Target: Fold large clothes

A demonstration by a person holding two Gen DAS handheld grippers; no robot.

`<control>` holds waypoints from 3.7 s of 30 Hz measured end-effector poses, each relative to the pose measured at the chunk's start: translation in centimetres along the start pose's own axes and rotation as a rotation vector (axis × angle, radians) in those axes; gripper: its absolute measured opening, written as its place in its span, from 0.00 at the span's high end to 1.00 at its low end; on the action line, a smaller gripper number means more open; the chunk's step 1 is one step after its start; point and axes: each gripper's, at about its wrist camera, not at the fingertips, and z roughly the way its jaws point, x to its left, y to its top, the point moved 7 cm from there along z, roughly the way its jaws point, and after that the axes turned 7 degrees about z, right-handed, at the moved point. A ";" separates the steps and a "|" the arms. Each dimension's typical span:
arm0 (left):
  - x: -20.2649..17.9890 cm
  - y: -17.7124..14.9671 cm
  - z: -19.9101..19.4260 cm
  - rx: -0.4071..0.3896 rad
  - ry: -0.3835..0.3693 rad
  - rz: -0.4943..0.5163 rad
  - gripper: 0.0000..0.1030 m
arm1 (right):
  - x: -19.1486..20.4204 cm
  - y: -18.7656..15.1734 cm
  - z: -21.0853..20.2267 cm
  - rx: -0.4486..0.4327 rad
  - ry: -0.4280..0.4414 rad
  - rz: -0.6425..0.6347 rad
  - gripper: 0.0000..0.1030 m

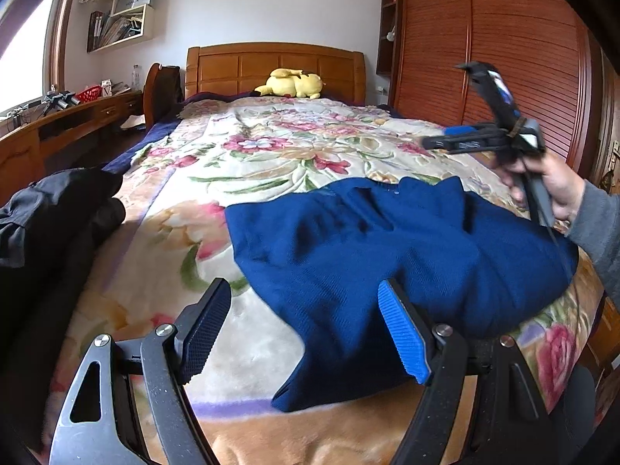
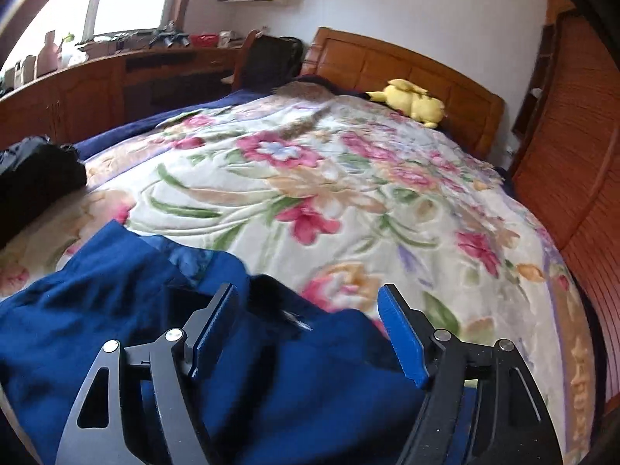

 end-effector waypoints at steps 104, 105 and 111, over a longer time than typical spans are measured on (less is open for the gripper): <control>1.1 -5.3 0.6 0.115 0.093 0.004 0.23 | 2.9 -16.2 -12.2 0.002 0.004 0.155 0.42; 1.1 -5.3 0.5 0.112 0.092 0.002 0.23 | 2.0 -16.5 -12.4 0.002 -0.022 0.155 0.42; 1.1 -5.2 0.5 0.101 0.087 -0.027 0.23 | -1.1 -20.2 -13.3 0.031 -0.077 0.180 0.42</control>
